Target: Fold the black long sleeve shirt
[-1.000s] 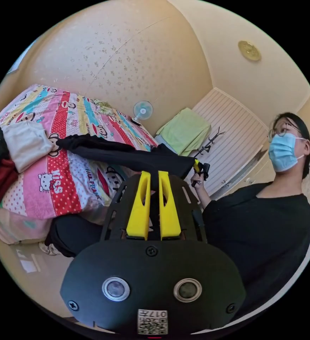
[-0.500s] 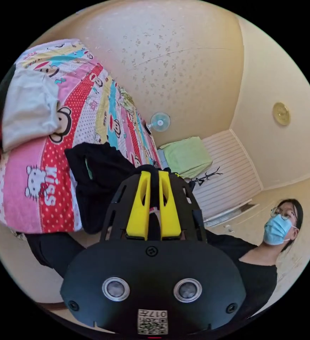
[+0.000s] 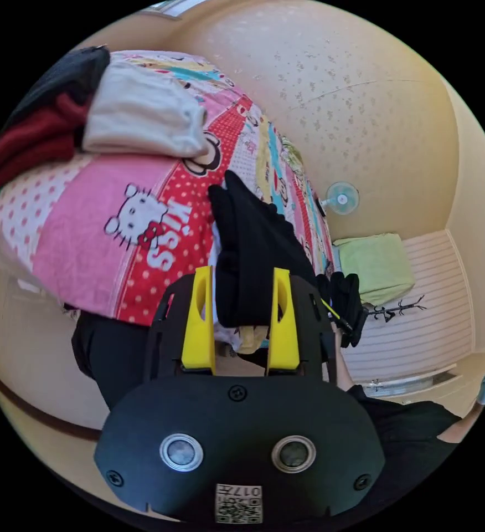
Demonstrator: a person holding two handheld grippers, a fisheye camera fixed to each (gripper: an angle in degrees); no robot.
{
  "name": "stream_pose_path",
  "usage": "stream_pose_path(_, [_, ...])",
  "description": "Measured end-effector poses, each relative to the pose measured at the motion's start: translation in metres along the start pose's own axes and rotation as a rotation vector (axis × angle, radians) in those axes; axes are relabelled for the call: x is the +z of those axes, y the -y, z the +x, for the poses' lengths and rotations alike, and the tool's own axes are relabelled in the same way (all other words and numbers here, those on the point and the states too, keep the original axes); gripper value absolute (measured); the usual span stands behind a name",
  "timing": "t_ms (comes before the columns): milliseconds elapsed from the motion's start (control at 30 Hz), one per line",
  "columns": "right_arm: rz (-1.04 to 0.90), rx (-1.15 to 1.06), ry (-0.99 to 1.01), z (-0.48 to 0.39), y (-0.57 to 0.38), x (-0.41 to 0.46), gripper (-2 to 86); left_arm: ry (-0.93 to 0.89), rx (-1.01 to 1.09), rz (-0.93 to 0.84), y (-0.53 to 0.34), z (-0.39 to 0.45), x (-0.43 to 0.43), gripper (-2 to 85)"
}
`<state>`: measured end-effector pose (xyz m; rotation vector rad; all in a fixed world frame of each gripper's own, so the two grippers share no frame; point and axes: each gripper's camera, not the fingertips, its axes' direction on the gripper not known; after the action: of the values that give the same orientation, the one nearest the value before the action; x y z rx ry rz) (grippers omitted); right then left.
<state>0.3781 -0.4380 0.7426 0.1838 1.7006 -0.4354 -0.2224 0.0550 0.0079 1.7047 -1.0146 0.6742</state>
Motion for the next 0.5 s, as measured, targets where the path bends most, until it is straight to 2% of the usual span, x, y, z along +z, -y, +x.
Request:
stream_pose_path(33, [-0.035, -0.032, -0.048, -0.005, -0.009, 0.013, 5.7, -0.016, -0.041, 0.008, -0.017, -0.011, 0.006, 16.2])
stream_pose_path(100, [0.138, -0.041, -0.075, -0.014, -0.04, 0.019, 4.4, -0.059, -0.083, 0.003, -0.032, -0.025, 0.018, 16.2])
stream_pose_path(167, [0.136, 0.003, -0.064, -0.014, -0.036, 0.022, 3.7, -0.096, -0.107, -0.019, -0.035, -0.033, 0.034, 15.5])
stream_pose_path(333, [0.09, 0.066, -0.049, -0.013, -0.007, 0.023, 2.6, -0.145, -0.122, -0.046, -0.009, -0.027, 0.063, 4.9])
stream_pose_path(467, [0.075, 0.098, -0.012, -0.007, 0.004, 0.003, 1.5, -0.23, 0.011, -0.014, 0.018, 0.033, 0.068, 4.0])
stream_pose_path(500, [0.085, 0.108, -0.002, -0.005, 0.004, -0.004, 1.3, -0.238, 0.099, -0.029, 0.028, 0.066, 0.076, 3.7])
